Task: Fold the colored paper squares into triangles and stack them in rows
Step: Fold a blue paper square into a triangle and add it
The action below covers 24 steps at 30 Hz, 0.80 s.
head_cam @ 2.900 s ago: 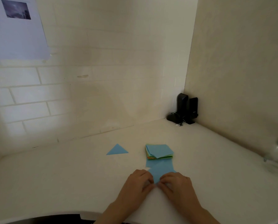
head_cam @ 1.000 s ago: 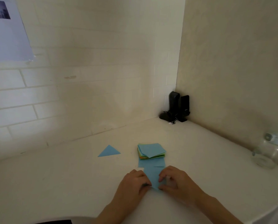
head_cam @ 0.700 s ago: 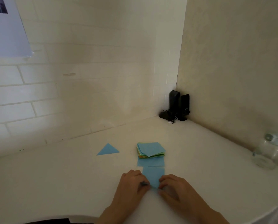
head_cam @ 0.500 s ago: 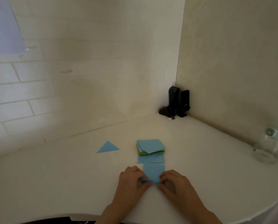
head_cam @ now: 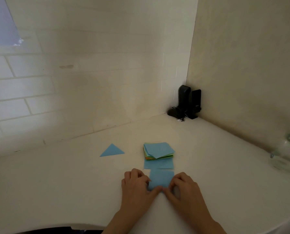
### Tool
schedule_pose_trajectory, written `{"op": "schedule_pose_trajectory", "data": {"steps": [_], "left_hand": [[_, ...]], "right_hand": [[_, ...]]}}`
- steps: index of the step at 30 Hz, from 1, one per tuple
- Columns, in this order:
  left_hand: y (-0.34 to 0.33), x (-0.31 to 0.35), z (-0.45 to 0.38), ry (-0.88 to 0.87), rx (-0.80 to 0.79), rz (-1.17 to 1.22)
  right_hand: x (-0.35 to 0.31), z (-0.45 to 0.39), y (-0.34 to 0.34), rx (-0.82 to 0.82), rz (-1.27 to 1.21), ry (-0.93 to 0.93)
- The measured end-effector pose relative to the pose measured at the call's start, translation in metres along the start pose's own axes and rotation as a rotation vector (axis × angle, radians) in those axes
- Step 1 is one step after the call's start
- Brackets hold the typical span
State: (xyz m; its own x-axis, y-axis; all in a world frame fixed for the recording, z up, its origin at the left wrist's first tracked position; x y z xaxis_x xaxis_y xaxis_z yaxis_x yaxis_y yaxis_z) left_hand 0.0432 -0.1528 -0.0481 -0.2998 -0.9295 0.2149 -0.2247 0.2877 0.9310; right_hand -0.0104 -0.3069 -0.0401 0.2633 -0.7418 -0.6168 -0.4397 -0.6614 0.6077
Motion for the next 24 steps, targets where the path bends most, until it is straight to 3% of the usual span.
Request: {"op": "schedule_pose_trajectory", "data": {"steps": [5, 16, 21, 24], "left_hand": [[-0.002, 0.000, -0.001, 0.003, -0.052, -0.027], [0.004, -0.013, -0.005, -0.032, -0.057, 0.310], [0.015, -0.004, 0.002, -0.079, 0.051, 0.249], [0.021, 0.019, 0.011, -0.213, 0.112, 0.175]], "right_hand": [[0.009, -0.001, 0.003, 0.006, -0.096, -0.109], [0.016, -0.006, 0.006, -0.098, -0.267, -0.225], [0.017, -0.002, 0.008, -0.095, -0.259, -0.237], [0.014, -0.001, 0.011, -0.081, -0.266, -0.228]]}}
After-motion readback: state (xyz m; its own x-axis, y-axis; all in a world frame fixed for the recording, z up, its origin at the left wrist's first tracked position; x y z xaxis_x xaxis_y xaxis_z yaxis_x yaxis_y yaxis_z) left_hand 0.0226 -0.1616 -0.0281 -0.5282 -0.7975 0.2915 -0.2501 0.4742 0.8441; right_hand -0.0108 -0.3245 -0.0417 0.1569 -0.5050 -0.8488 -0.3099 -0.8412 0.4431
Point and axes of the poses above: each hand's wrist, its own z-axis away from the middle knuckle, its own y-axis out of the back of the hand, x = y × z, the point moved 10 cm from there along -z, towards the middle knuckle, and after that the axes turned 12 degrees about -z, right-handed, at the moved point
